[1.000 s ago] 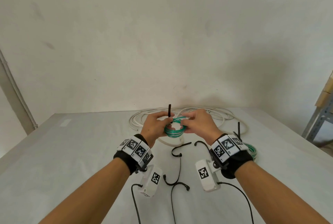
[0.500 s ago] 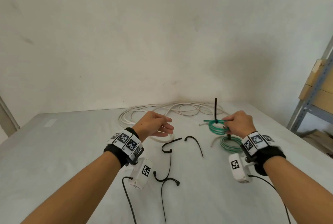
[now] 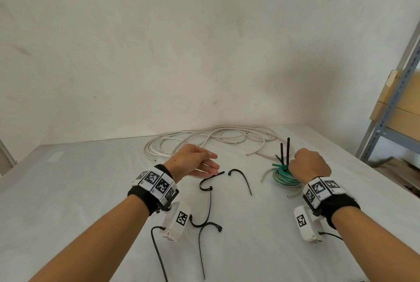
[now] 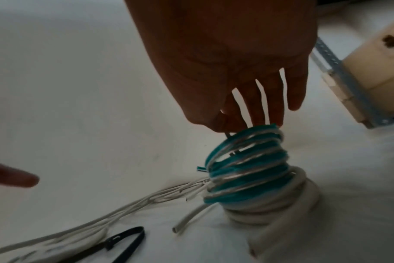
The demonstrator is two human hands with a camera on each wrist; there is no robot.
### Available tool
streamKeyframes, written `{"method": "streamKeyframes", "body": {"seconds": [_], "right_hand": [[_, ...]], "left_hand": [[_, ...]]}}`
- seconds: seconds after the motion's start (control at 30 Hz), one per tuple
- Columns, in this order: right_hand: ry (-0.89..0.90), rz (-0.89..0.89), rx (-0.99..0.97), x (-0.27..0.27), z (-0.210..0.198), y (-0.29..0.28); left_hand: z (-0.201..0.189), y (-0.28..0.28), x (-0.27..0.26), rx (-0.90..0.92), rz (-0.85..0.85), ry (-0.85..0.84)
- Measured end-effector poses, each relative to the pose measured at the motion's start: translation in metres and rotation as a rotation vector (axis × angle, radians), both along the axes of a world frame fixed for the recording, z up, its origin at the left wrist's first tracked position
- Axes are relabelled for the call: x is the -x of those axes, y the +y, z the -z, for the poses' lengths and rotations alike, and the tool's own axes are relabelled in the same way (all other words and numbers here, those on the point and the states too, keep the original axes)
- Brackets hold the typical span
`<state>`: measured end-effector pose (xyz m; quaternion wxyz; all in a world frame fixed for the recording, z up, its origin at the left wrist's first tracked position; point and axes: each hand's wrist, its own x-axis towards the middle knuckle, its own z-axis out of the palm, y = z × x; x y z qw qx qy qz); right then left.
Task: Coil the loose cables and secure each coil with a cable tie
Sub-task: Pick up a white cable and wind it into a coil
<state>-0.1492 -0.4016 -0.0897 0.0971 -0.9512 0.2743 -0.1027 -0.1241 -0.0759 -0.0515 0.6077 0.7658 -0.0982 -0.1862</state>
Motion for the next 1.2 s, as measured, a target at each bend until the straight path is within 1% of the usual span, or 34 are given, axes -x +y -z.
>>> {"method": "streamKeyframes", "body": {"seconds": [0.07, 0.1, 0.13, 0.2, 0.27, 0.33, 0.4, 0.47, 0.53, 0.6, 0.63, 0.7, 0.77, 0.83, 0.9, 1.0, 1.07, 1.13, 1.2], "right_hand": [[-0.072, -0.022, 0.138, -0.001, -0.009, 0.016], [-0.106, -0.060, 0.175, -0.003, -0.013, 0.024], [-0.134, -0.109, 0.171, -0.007, -0.015, 0.033], [-0.166, -0.210, 0.062, -0.020, -0.017, 0.049], [-0.140, -0.316, -0.125, -0.039, -0.016, 0.062], [-0.053, -0.399, -0.295, -0.061, -0.012, 0.072], [0.094, -0.428, -0.335, -0.082, -0.005, 0.080], [0.210, -0.418, -0.272, -0.102, 0.005, 0.084], [0.279, -0.405, -0.128, -0.117, 0.017, 0.084], [0.275, -0.394, 0.019, -0.125, 0.024, 0.083], [0.253, -0.382, 0.058, -0.127, 0.025, 0.082], [0.228, -0.366, 0.089, -0.131, 0.024, 0.081], [0.197, -0.337, 0.066, -0.131, 0.020, 0.079], [0.123, -0.317, -0.016, -0.127, 0.009, 0.081], [-0.019, -0.316, -0.139, -0.118, -0.009, 0.090], [-0.299, -0.344, -0.406, -0.097, -0.043, 0.114], [-0.419, -0.404, -0.604, -0.080, -0.066, 0.136], [-0.461, -0.494, -0.751, -0.065, -0.083, 0.157], [-0.449, -0.592, -0.933, -0.054, -0.095, 0.175]], "left_hand": [[0.000, 0.002, -0.001, 0.000, -0.005, 0.000], [-0.001, 0.004, -0.002, -0.001, -0.011, -0.002], [-0.001, 0.005, -0.003, -0.004, -0.019, -0.007], [-0.002, 0.008, -0.006, -0.017, -0.044, -0.025], [-0.003, 0.011, -0.010, -0.029, -0.072, -0.047], [-0.006, 0.013, -0.013, -0.025, -0.089, -0.056], [-0.010, 0.015, -0.015, -0.010, -0.093, -0.062], [-0.013, 0.021, -0.014, 0.015, -0.087, -0.073], [-0.016, 0.026, -0.013, 0.048, -0.087, -0.093], [-0.019, 0.033, -0.012, 0.073, -0.103, -0.121], [-0.020, 0.036, -0.011, 0.077, -0.110, -0.139], [-0.024, 0.043, -0.011, 0.076, -0.121, -0.176], [-0.025, 0.048, -0.012, 0.075, -0.133, -0.201], [-0.026, 0.049, -0.016, 0.055, -0.133, -0.224], [-0.025, 0.045, -0.022, 0.015, -0.126, -0.245], [-0.018, 0.030, -0.037, -0.039, -0.113, -0.249], [-0.017, 0.017, -0.044, -0.009, -0.064, -0.225], [-0.016, 0.004, -0.052, 0.043, 0.006, -0.226], [-0.015, -0.007, -0.060, 0.059, 0.026, -0.272]]}}
